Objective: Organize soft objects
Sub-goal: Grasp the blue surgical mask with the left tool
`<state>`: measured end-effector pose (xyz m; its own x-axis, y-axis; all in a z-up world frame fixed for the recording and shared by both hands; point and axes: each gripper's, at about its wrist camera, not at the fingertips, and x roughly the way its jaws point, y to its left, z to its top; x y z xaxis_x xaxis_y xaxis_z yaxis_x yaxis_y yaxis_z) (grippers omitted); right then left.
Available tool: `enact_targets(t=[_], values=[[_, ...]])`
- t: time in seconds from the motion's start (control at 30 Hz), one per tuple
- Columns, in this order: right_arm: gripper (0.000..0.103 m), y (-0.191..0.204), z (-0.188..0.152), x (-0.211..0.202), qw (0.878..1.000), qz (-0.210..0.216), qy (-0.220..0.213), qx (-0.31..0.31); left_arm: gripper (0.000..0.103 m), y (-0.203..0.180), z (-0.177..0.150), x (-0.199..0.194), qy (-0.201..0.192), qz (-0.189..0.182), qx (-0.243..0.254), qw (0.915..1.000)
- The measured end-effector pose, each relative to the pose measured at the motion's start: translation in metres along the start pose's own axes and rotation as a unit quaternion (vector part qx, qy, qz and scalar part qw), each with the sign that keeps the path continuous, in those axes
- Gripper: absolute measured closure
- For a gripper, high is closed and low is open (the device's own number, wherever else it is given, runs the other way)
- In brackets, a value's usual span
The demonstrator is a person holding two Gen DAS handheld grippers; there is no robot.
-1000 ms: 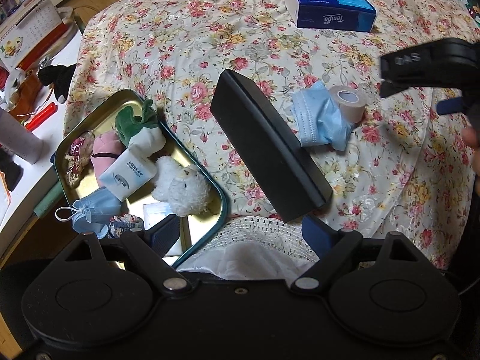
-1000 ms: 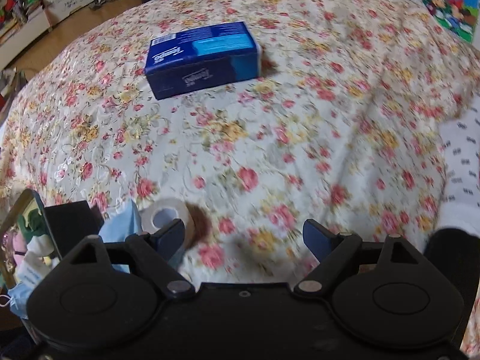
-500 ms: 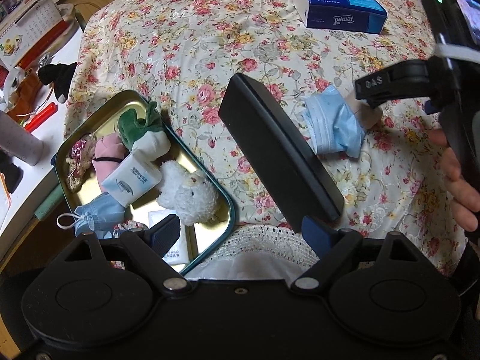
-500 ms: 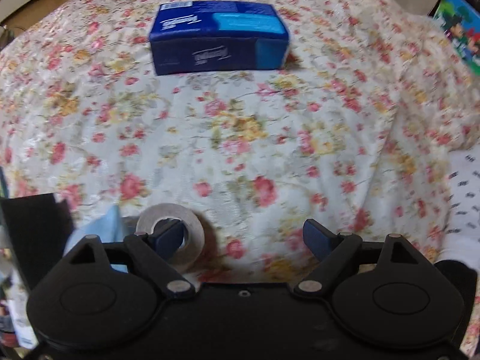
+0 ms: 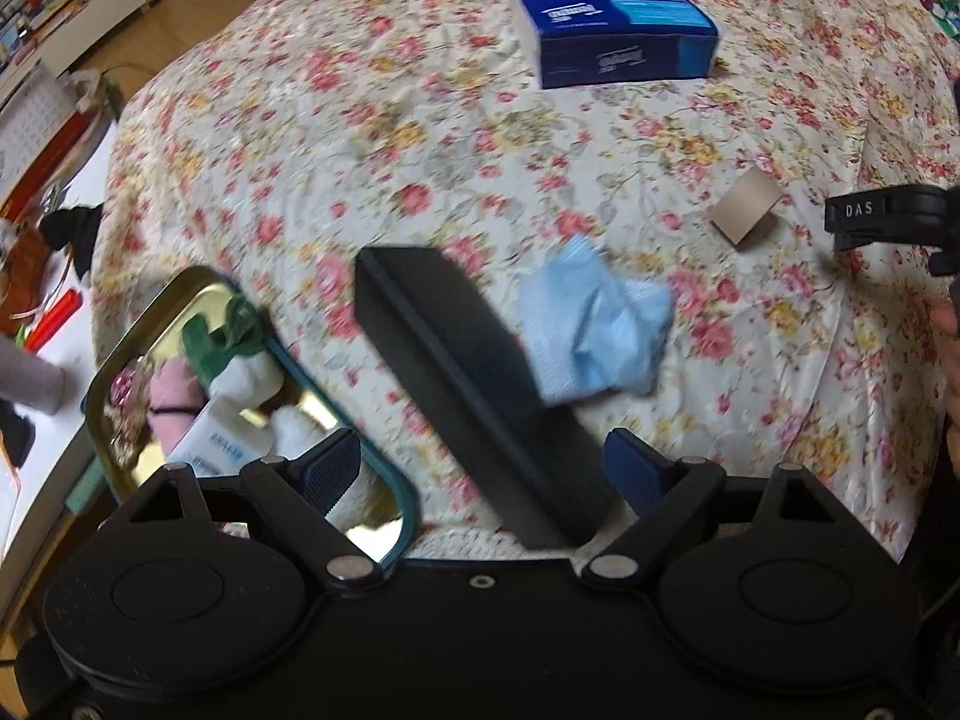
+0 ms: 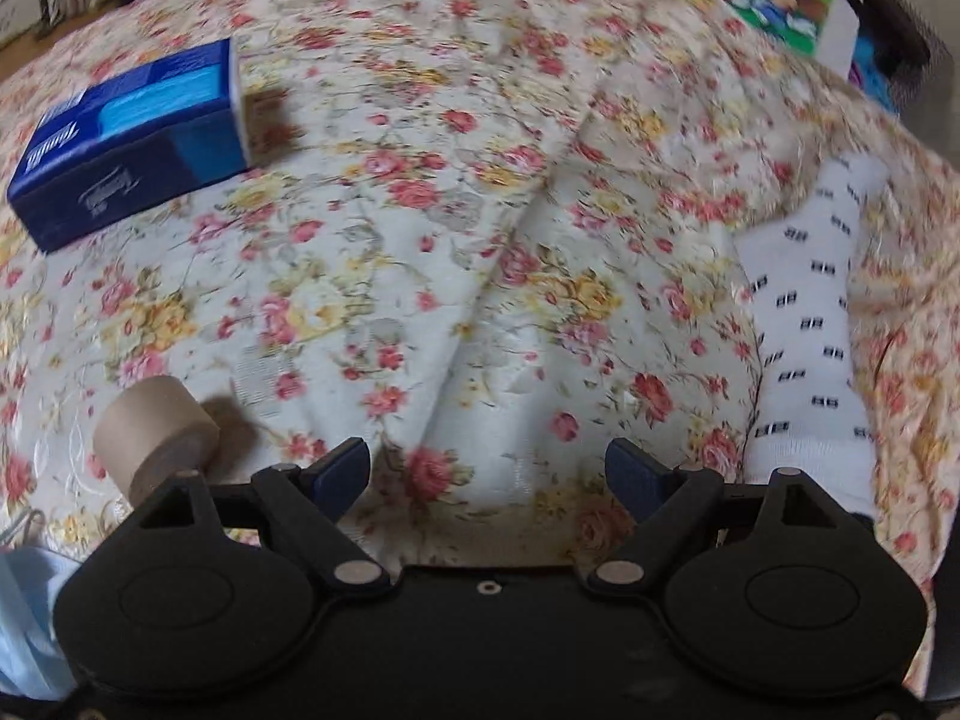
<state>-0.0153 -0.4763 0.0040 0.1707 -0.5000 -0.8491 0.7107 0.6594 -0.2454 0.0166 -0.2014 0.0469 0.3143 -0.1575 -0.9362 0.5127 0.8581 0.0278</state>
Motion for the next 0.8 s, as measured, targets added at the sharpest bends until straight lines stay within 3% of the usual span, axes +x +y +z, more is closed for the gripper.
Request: enact_targets(t=[0.2,0.43,0.5,0.7,0.8], values=[[0.018,-0.015,-0.006,0.002,0.999,0.026,-0.008,0.027,0.016,-0.036,0.022,0.021,0.004,0.02,0.041,0.9989],[0.018,-0.024,-0.007,-0.005,0.998,0.056,-0.016,0.036,0.017,-0.067,0.033,0.063,0.04,0.046,0.081,0.9949],[0.018,-0.026,-0.006,-0.004,0.997,0.063,-0.015,0.04,0.02,-0.071,0.035,0.069,0.043,0.043,0.084,0.9946],[0.018,-0.029,-0.008,-0.01,0.996,0.074,-0.018,0.048,0.048,-0.072,0.043,0.072,0.04,0.021,0.076,0.996],[0.018,-0.026,-0.01,-0.015,0.995,0.084,-0.026,0.041,0.048,-0.07,0.049,0.068,0.03,0.019,0.077,0.9964]])
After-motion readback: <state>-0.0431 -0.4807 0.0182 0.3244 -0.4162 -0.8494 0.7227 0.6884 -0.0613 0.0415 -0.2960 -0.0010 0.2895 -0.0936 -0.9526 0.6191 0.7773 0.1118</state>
